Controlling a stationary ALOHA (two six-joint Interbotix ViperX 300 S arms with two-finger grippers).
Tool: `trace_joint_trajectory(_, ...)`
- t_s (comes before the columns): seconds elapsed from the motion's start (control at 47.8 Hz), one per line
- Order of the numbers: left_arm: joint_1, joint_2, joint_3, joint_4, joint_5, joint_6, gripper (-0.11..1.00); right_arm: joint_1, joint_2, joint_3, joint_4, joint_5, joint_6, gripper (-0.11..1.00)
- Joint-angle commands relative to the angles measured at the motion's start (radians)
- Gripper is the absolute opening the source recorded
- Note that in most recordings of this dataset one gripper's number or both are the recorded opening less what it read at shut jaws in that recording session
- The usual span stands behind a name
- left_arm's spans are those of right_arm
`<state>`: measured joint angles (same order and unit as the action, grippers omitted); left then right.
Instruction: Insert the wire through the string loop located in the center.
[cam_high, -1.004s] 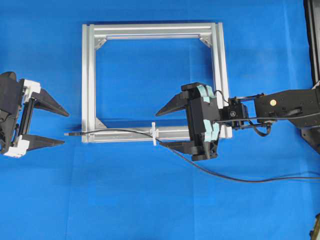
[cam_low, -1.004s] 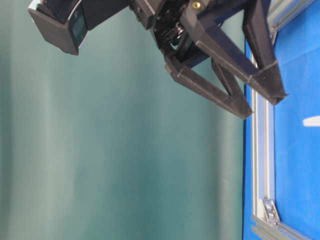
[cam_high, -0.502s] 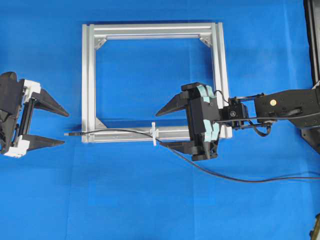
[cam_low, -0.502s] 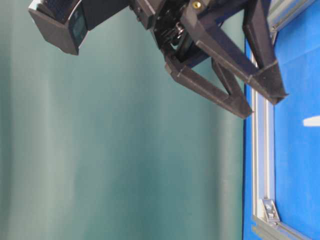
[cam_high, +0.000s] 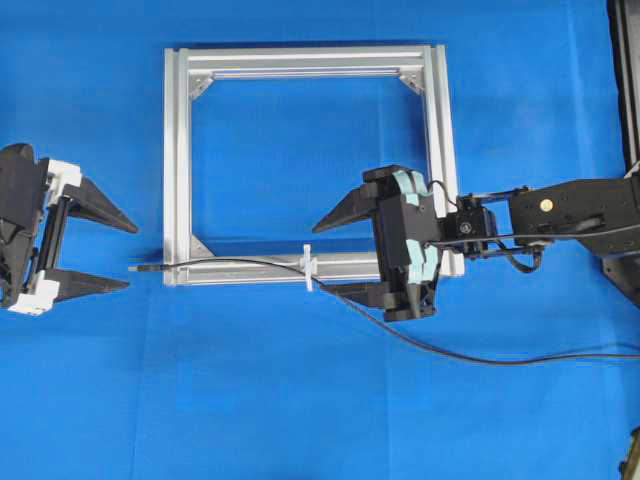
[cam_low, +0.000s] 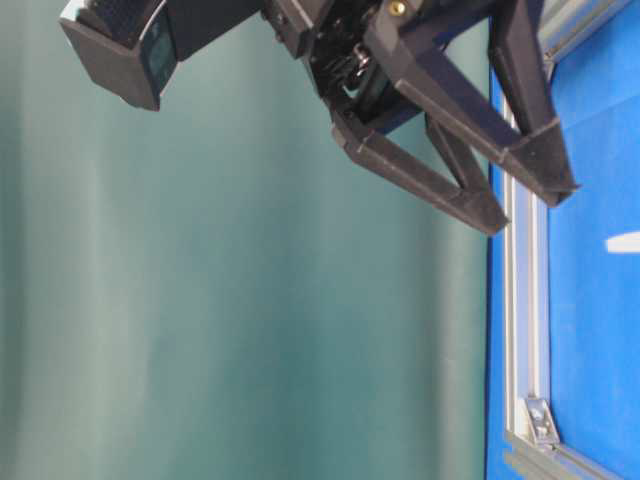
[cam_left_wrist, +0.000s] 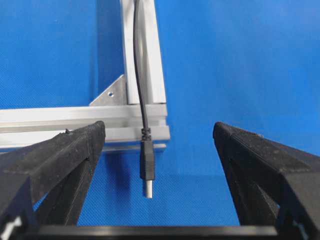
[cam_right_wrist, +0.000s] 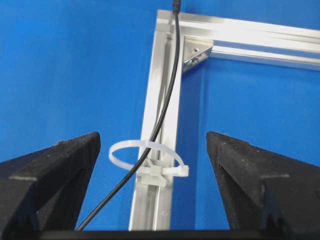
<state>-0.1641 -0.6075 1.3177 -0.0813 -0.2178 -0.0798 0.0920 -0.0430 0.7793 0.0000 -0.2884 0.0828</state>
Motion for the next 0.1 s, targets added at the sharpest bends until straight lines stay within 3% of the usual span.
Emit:
trace_joint_trajectory(0.0,0.002,0.0,-0.018,0.003,-0.005,0.0,0.85,-0.002,-0.023,-0.008,0.0,-0.005,0.002,0.77)
trace_joint_trajectory(0.084,0.002,0.002,-0.018,0.003,-0.005,0.0,0.85,-0.002,-0.023,-0.008,0.0,-0.003,0.002,0.77)
